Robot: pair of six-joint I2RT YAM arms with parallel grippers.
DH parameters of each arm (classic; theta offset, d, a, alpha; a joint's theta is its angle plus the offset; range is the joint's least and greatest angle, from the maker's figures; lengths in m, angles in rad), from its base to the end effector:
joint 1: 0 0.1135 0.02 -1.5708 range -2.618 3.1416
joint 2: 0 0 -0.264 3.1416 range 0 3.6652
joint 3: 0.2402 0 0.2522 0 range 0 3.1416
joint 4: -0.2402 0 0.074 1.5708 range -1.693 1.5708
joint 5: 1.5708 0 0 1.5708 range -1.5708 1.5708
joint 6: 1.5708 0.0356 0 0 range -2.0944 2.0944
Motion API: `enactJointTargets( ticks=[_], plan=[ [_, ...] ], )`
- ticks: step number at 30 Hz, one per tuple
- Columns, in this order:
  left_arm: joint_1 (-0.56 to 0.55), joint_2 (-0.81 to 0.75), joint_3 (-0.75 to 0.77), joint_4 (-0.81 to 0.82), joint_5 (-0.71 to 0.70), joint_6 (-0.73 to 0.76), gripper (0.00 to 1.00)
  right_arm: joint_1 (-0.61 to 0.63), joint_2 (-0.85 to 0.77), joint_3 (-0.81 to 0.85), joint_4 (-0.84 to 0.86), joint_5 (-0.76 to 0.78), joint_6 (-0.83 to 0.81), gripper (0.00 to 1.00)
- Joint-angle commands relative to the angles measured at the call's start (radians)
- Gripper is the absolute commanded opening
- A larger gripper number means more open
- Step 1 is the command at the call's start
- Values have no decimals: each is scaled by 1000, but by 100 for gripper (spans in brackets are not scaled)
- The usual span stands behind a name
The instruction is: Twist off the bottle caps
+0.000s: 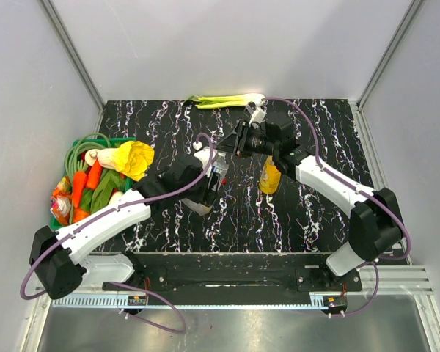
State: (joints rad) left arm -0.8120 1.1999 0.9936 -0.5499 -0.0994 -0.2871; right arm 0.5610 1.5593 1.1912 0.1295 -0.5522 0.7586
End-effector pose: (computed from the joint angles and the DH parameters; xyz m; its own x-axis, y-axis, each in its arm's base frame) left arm 0.1787 -0.1833 0.2930 -0.6432 0.2688 -0.7170 0.5112 0.8479 -0.1407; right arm 0.3020 0.2118 0.3207 -0.7537 0.2181 -0.6200 -0.5043 0.4129 0.7584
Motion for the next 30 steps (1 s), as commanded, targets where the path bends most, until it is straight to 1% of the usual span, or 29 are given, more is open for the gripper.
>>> enactJointTargets(
  ticks=[1,8,13,17,23,30],
  plan=[
    [83,1,-52,165,197,-41,29,14,-31,-1,18,-74,-41,0],
    [178,-59,-150,339,438,-92,27,13,-35,-13,33,-121,-48,0],
    [234,-123,-222,452,568,-132,27,14,-62,-19,39,-132,-57,0],
    [269,-169,-265,539,665,-162,27,14,-85,-8,36,-169,-84,0],
    [292,-209,-316,712,820,-222,27,13,-102,15,45,-239,-87,0],
    [297,-226,-334,850,925,-291,24,13,-133,21,97,-282,-76,0]
  ],
)
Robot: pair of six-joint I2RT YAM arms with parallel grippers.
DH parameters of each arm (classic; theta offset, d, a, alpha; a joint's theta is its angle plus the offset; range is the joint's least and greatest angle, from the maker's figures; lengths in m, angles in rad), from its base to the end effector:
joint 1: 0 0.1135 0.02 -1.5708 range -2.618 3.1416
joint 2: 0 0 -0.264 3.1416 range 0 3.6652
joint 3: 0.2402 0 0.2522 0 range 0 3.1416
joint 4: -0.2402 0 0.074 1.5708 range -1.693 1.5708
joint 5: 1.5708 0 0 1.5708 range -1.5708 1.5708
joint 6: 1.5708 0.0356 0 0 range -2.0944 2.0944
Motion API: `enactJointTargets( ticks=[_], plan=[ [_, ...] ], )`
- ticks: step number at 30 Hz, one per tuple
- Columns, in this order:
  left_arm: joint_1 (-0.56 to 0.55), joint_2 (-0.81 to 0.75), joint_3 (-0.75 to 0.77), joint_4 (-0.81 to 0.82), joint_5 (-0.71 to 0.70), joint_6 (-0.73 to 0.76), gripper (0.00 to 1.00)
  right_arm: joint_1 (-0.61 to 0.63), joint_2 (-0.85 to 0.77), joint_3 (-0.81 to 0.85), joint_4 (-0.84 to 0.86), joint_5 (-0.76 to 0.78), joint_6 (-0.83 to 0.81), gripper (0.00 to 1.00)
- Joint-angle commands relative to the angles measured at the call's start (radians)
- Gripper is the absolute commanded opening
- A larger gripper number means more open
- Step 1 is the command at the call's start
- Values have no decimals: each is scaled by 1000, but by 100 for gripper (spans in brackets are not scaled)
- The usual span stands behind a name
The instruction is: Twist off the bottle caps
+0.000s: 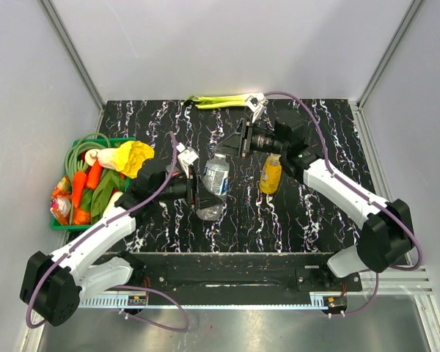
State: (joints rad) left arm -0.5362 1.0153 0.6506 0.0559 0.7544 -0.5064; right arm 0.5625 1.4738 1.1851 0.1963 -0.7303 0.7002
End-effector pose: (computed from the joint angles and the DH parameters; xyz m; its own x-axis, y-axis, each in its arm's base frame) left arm 0.1820 -0.1365 0.2761 -0.6811 -0.0064 -0.7322 0.6893 0.3316 -0.6441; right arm 0.2804 0.2048 0.3548 -0.6778 0.1402 -0.7218 -0.6832 0.2427 0.6887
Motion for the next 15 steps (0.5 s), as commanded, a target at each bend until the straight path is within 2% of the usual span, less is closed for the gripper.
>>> enactJointTargets(
  ticks=[1,9,15],
  plan=[
    [21,-43,6,265,82,-79,23,11,-49,28,43,-112,-13,0],
    [21,-69,-9,432,197,-168,22,7,-72,-8,241,-205,65,0],
    [21,-69,-17,674,286,-335,22,8,-90,-36,411,-273,111,0]
  ],
)
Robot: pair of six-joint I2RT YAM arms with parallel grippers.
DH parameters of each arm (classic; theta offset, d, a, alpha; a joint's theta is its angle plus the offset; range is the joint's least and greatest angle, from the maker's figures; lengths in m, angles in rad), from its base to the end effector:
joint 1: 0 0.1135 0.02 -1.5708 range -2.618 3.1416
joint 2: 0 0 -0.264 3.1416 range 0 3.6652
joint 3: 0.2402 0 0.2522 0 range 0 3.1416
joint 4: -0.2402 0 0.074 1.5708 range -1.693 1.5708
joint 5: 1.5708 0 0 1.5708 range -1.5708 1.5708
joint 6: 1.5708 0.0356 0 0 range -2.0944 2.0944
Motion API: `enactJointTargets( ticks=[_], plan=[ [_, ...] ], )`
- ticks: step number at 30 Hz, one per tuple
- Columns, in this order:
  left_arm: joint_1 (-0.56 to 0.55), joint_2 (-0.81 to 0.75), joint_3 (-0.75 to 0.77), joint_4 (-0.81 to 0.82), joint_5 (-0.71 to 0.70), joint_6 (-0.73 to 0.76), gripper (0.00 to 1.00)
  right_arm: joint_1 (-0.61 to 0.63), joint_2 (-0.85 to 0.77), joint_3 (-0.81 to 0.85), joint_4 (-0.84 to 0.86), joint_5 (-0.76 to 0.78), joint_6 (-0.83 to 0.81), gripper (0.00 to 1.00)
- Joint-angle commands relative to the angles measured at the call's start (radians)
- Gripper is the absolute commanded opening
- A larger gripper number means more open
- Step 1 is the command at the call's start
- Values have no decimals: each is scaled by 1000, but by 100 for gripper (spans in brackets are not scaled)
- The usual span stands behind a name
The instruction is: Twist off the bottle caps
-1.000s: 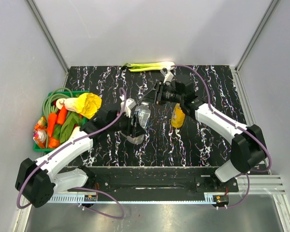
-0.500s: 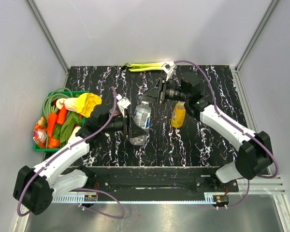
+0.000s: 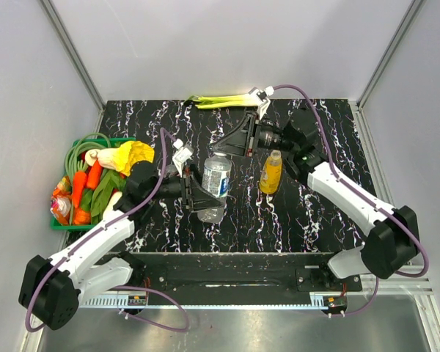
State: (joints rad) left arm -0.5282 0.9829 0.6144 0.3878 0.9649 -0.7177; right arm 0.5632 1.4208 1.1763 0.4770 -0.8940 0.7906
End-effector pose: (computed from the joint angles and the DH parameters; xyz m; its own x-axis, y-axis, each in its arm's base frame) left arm 0.1735 -0.1351 0.3027 -0.6430 -0.0584 -0.7636 0.7619 0.0521 -0.6456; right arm 0.2612 0.1978 0.3956 -0.5565 0.1751 -0.8122 -0.8249 0.0002 0.5653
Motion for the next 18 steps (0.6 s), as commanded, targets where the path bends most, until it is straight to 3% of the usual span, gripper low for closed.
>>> enactJointTargets(
  ticks=[1,6,9,16,18],
  plan=[
    [13,-35,19,389,86,-155,22,7,-39,-30,155,-120,22,0],
    [13,-9,30,617,133,-320,22,6,-52,-53,296,-143,53,0],
    [11,14,45,661,152,-364,23,7,-56,-61,353,-138,75,0],
    [11,19,48,567,155,-309,22,6,-56,-56,311,-85,73,0],
    [11,2,54,467,144,-243,22,3,-68,-66,311,-60,72,13]
  ],
)
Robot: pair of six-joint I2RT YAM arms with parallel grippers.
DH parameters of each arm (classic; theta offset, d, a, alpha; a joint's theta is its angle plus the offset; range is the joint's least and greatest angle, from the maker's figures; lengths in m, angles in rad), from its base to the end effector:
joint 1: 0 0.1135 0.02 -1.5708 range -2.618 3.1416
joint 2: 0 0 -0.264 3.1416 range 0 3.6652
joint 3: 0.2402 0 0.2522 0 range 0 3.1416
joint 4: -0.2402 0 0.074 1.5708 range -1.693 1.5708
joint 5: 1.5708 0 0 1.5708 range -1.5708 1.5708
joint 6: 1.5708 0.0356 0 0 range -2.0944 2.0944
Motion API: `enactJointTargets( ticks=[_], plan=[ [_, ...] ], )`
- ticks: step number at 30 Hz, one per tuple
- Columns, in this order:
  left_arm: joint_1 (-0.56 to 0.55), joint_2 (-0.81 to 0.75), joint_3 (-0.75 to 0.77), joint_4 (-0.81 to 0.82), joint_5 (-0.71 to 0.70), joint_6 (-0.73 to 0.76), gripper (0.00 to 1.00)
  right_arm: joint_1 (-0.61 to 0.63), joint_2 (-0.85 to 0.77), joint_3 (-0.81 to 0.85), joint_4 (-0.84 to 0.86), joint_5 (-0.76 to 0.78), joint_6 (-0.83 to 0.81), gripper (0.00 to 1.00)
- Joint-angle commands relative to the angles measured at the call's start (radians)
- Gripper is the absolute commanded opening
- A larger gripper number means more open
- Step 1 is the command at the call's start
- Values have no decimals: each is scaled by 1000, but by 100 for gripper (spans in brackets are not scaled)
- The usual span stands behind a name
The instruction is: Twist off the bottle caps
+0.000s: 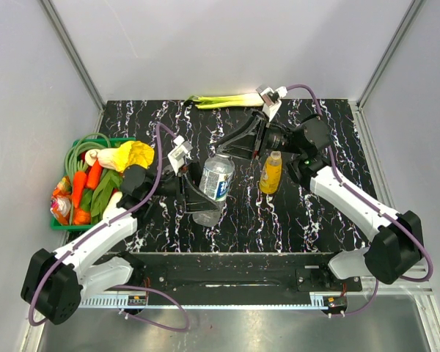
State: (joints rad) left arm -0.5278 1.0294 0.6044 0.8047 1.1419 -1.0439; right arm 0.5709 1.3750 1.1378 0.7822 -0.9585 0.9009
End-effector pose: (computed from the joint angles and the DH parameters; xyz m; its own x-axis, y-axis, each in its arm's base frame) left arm 0.1689 -0.1359 0.3263 -0.6508 -0.0367 -0.7584 0.7490 -0.1946 -0.6333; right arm 0.2380 0.1875 0.4222 -0.4342 0.2566 -0.8635 -0.9004 -0.1541 0.4069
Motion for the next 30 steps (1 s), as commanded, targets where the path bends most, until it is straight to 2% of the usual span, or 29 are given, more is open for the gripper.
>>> enactJointTargets(
  ticks=[1,2,4,8,10,19,26,30],
  plan=[
    [9,-54,70,-47,-40,129,22,-5,-25,-33,6,16,-39,26],
    [9,-64,81,-120,-48,175,22,-8,-30,-38,6,27,-40,43],
    [9,-83,103,-301,-74,284,22,-14,-37,-36,-7,44,-45,63],
    [8,-103,158,-574,-132,477,22,-29,-42,-35,-27,73,-40,89],
    [0,-109,181,-678,-171,547,22,-37,-44,-39,-43,92,-39,98],
    [-70,-100,270,-1015,-451,752,17,-60,-51,-53,-100,129,-37,100],
    [-126,-91,319,-1130,-662,806,9,-69,-57,-50,-187,171,-62,100],
    [-173,-77,353,-1199,-803,829,7,-71,-67,-32,-317,217,-114,100]
  ],
)
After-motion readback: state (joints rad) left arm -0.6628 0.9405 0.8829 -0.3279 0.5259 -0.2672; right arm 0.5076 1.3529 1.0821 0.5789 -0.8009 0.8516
